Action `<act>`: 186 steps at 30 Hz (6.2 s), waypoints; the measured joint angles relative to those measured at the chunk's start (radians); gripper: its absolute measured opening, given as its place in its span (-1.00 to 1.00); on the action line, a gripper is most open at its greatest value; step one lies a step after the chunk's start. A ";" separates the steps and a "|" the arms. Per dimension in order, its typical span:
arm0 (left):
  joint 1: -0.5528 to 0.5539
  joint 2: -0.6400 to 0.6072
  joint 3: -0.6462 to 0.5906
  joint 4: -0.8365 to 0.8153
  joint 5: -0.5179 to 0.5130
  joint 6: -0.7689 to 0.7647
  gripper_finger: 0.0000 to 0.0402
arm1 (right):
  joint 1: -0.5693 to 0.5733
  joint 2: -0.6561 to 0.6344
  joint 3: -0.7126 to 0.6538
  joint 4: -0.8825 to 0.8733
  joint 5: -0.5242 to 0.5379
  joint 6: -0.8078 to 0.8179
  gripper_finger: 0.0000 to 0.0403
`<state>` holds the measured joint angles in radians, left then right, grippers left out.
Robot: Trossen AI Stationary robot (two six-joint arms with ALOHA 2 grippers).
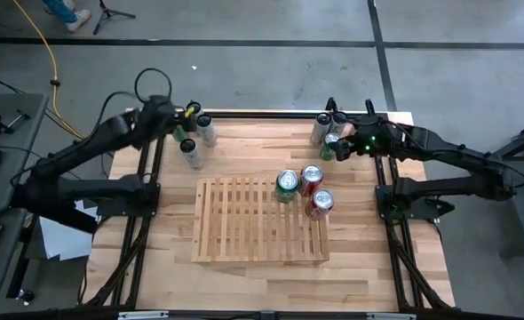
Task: Place canned beverage on shelf
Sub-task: Put the left green soda can on the shelf aligned with the other green soda can
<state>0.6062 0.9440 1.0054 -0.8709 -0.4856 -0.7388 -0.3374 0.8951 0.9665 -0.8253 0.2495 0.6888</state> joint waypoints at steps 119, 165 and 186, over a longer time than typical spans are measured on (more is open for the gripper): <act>0.298 0.393 -0.023 -0.004 -0.036 -0.231 0.80 | -0.134 0.048 0.001 0.106 -0.099 -0.034 0.69; 0.283 0.271 -0.193 0.118 -0.028 -0.176 0.33 | -0.134 0.048 0.001 0.113 -0.099 0.014 0.69; 0.266 -0.134 0.010 0.047 0.142 -0.014 0.33 | -0.133 0.048 0.001 0.113 -0.099 0.011 0.69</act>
<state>0.8723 0.8097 1.0154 -0.8243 -0.3434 -0.7532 -0.4708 0.9432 0.9676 -0.7124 0.1501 0.6995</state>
